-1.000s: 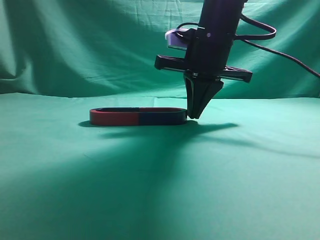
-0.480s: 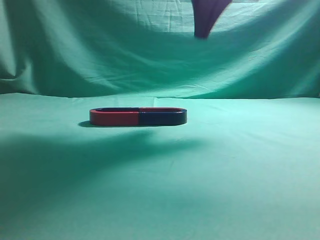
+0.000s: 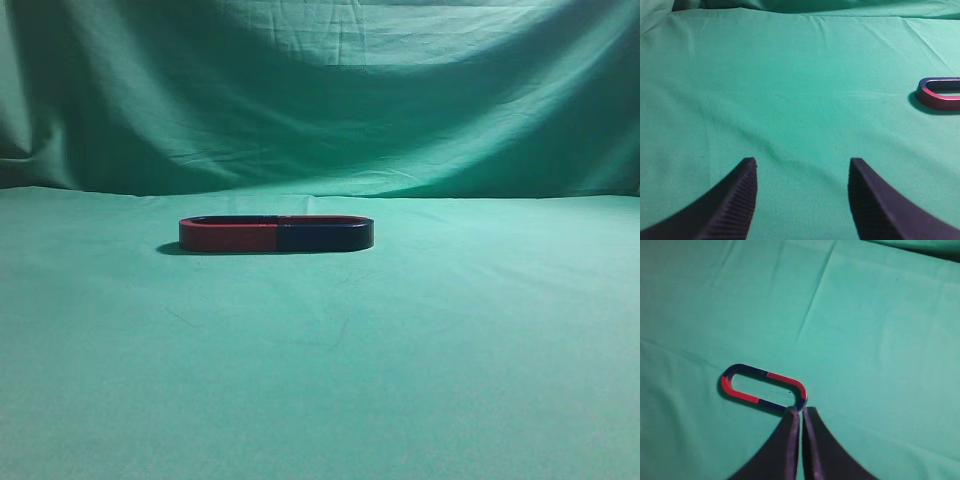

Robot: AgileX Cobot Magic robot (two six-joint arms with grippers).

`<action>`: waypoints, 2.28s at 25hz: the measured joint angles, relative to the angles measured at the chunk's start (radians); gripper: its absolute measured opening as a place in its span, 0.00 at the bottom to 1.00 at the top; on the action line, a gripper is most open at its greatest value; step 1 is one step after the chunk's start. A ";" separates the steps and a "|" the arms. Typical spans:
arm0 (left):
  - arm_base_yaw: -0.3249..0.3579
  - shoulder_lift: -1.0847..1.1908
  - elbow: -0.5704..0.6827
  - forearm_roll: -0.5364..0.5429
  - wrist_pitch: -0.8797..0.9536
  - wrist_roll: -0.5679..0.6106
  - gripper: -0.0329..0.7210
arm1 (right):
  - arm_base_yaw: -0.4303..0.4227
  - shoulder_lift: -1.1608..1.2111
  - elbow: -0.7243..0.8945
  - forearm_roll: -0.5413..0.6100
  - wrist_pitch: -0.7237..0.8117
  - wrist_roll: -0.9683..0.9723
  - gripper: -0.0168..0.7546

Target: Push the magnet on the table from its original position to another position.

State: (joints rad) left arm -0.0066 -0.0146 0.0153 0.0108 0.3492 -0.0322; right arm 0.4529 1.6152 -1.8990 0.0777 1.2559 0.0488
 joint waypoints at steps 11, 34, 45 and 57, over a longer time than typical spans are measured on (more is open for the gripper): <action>0.000 0.000 0.000 0.000 0.000 0.000 0.54 | 0.000 -0.445 0.367 0.000 0.011 -0.007 0.02; 0.000 0.000 0.000 0.000 0.000 0.000 0.54 | 0.000 -1.306 0.912 -0.071 -0.097 -0.061 0.02; 0.000 0.000 0.000 0.000 0.000 0.000 0.54 | -0.138 -1.558 1.336 -0.213 -0.509 -0.002 0.02; 0.000 0.000 0.000 0.000 0.000 0.000 0.54 | -0.317 -1.627 1.905 -0.139 -0.945 -0.001 0.02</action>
State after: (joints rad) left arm -0.0066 -0.0146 0.0153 0.0108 0.3492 -0.0322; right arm 0.1362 -0.0121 0.0061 -0.0609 0.3104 0.0480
